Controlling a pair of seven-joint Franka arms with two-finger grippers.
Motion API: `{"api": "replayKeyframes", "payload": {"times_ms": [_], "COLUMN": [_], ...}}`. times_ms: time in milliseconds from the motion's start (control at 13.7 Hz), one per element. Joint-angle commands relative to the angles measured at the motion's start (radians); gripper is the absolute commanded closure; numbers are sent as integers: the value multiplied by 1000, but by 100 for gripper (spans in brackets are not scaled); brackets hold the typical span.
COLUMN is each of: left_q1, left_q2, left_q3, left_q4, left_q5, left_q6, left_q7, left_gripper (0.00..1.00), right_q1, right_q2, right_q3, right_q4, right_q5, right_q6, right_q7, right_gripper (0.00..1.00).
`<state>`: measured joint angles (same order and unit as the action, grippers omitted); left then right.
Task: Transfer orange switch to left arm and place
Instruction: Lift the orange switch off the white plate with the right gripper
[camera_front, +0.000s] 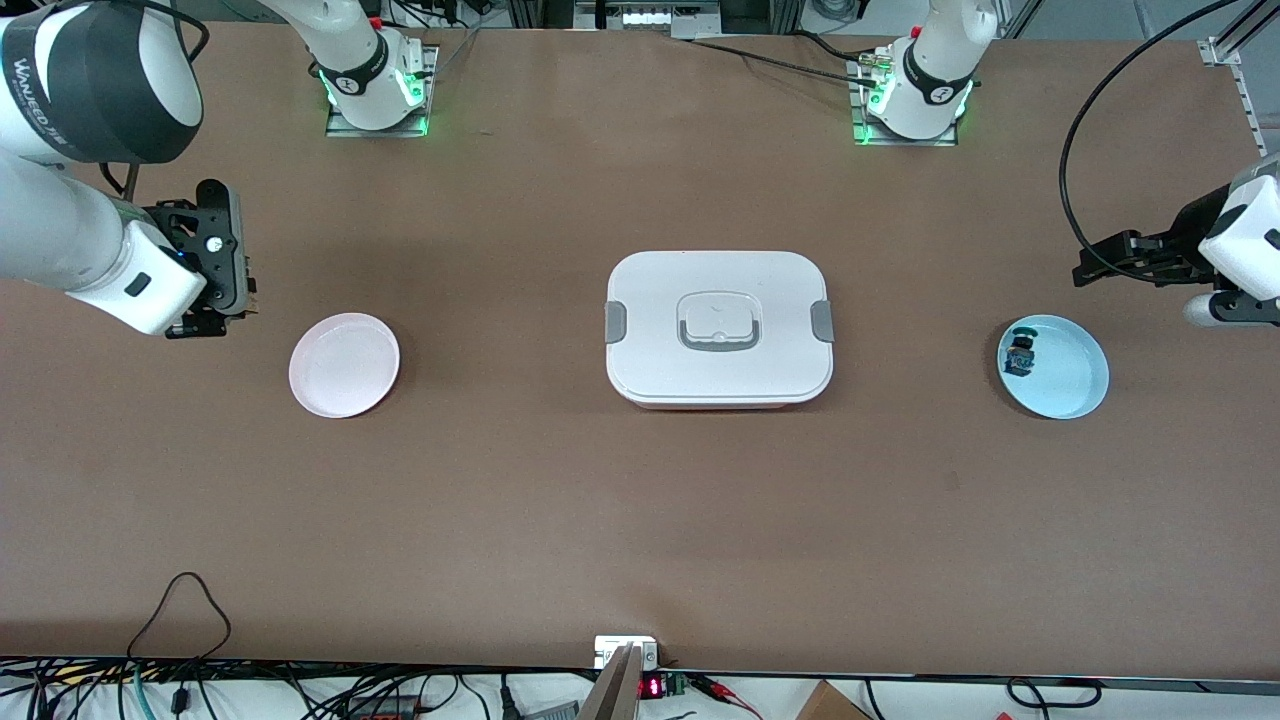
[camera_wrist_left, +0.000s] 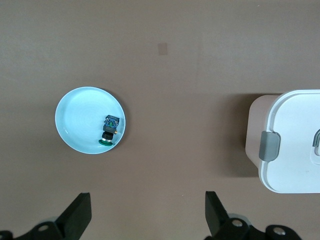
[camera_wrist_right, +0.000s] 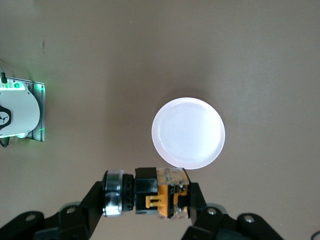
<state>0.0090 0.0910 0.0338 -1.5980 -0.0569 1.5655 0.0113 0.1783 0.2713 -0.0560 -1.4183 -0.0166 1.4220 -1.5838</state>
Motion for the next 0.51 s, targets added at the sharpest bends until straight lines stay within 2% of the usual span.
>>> {"api": "replayKeyframes", "payload": {"times_ms": [0,220,439], "left_q1": [-26,-30,-26], "left_q2": [15,15,16], "left_q3": [-20,-51,-52], "left_q4": [10,10,7], "left_q5": [26,25,3], "left_q6": [-34,-100,-133], "left_q7": [-7,-14,-10], "left_gripper": [0,0,0], "right_q1": [-3,-23,-37], "right_q2": [23,61,78], "right_q3": [1,-2,-4], "right_q4": [19,-1,-48], "right_q5": [129,395,663], "right_q6": [-46,-57,-57], "right_q7": [-53,-59,-64], "right_gripper": [100,100,100]}}
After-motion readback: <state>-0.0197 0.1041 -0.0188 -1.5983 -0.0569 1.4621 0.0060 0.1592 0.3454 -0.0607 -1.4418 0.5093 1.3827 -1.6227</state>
